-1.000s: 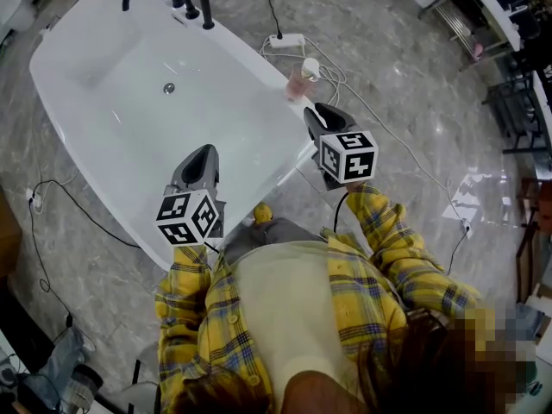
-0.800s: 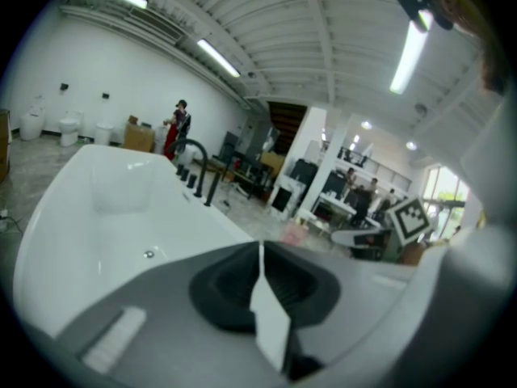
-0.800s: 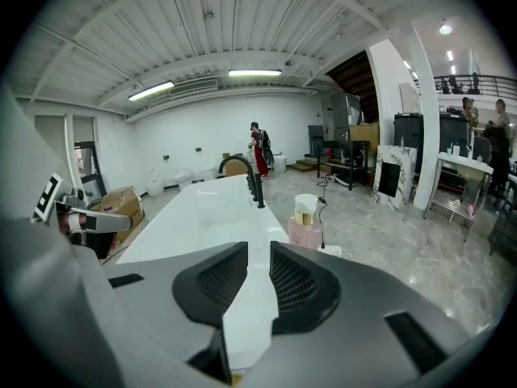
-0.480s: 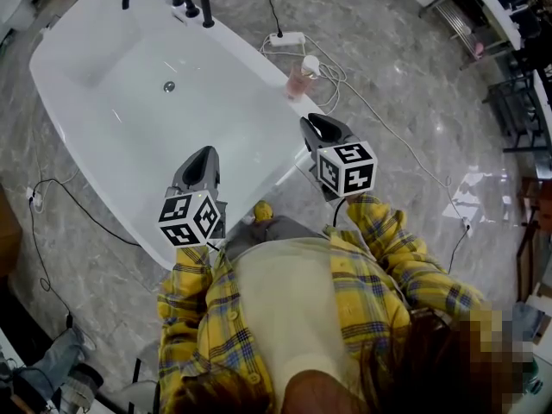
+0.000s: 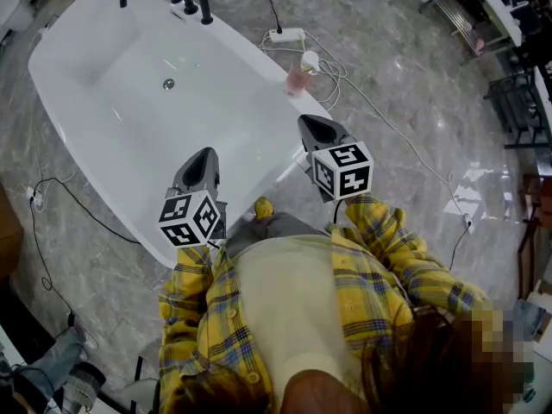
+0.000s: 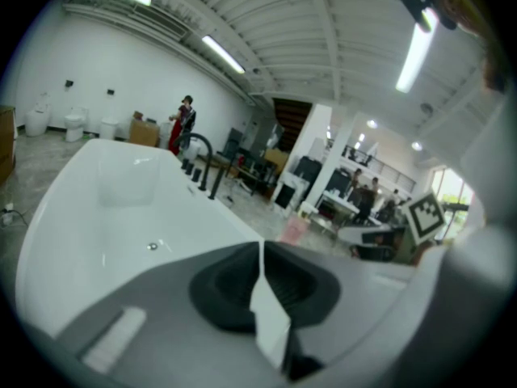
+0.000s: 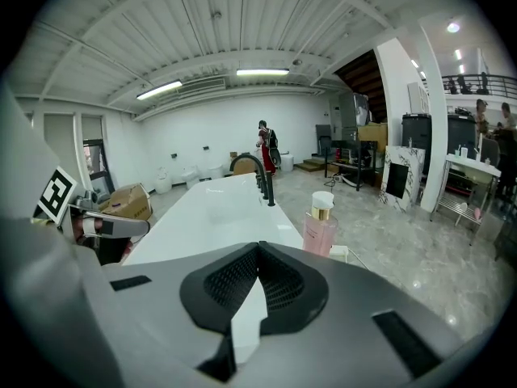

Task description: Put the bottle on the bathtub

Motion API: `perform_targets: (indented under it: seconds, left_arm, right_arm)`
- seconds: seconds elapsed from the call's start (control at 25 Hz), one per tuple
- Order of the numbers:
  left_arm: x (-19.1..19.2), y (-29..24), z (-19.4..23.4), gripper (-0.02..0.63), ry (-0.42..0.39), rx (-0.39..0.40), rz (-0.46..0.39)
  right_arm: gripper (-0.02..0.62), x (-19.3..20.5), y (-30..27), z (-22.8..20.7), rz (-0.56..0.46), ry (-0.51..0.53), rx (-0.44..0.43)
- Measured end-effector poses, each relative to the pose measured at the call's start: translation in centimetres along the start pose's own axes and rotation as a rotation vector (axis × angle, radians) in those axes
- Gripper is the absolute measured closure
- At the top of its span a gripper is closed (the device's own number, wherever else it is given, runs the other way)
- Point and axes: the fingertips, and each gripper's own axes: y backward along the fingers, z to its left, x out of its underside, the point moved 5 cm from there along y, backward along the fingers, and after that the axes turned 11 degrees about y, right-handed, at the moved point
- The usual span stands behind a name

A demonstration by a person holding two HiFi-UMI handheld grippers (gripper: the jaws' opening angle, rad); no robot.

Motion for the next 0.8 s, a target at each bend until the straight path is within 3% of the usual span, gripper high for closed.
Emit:
perform_targets:
  seconds: [0.8]
  left_arm:
    - [0.00,0.37,-0.39,0.588,0.007,-0.018,-0.017]
  right_arm:
    - [0.581,-0.17,0.29,0.11,0.010,0.001,-0.029]
